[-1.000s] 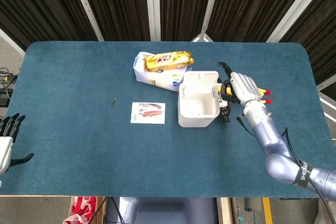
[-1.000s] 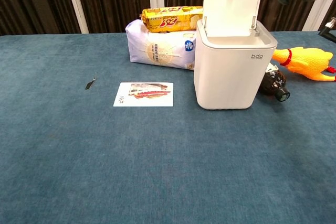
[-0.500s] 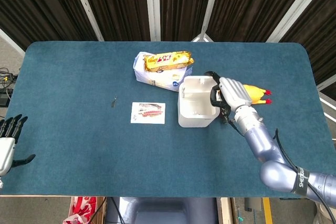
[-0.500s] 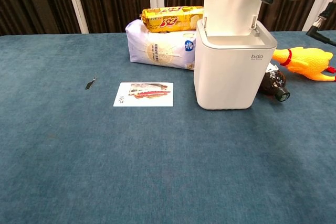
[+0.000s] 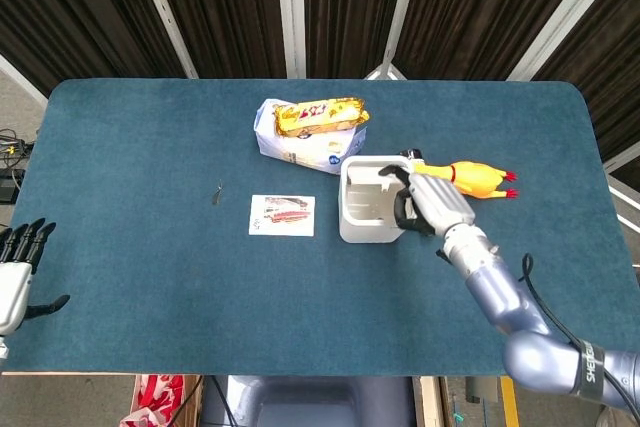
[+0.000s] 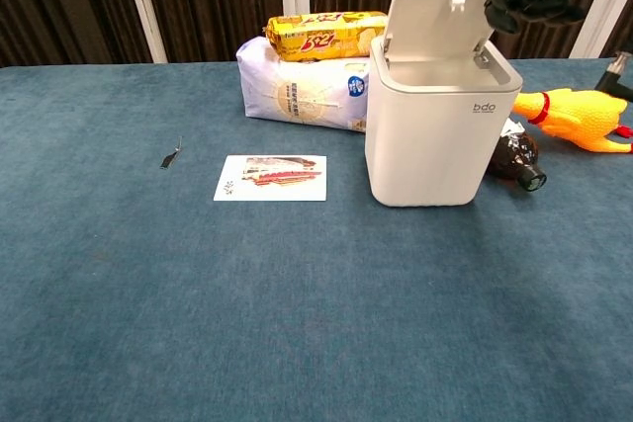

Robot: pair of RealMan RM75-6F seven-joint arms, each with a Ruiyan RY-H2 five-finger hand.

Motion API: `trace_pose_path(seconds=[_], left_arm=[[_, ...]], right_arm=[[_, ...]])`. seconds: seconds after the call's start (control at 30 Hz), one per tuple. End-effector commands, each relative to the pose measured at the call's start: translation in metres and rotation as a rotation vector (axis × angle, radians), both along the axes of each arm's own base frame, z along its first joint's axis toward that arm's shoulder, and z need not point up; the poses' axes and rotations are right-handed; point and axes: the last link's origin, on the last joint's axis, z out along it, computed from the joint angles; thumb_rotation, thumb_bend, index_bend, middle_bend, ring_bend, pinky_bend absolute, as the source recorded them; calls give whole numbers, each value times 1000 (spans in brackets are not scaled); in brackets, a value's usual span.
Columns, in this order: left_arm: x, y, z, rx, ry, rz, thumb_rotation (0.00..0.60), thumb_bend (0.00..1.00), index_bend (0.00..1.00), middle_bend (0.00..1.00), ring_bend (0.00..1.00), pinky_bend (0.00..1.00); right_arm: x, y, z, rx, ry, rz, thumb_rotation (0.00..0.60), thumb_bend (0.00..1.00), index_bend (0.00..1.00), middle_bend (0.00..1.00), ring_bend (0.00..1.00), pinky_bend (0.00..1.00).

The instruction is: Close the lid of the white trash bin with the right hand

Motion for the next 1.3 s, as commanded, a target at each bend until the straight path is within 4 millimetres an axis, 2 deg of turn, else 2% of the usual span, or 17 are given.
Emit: trace_pose_path(seconds=[0.03, 0.27, 1.03, 1.17, 1.3], left_arm=[[0, 0, 0, 1, -1, 0, 600, 0, 0, 0, 0, 0], [0, 0, 0, 0, -1, 0, 600, 0, 0, 0, 0, 0], [0, -1, 0, -3, -2, 5, 600, 0, 0, 0, 0, 0], [-1, -1, 0, -3, -2, 5, 600, 0, 0, 0, 0, 0], [-1, -1, 1, 1, -1, 3, 600, 0, 0, 0, 0, 0]], right_arm=[[-1, 18, -7, 43, 24, 30, 600, 776, 228, 709, 845, 829], [-5, 30, -20, 84, 45, 42, 600, 776, 228, 709, 845, 829], [-27, 33, -40, 112, 81, -2, 600, 776, 214, 708, 845, 829], [-29, 32, -39, 102, 75, -15, 600, 776, 214, 709, 845, 829], [-24, 24, -25, 35, 56, 2, 600, 776, 196, 709, 845, 829]])
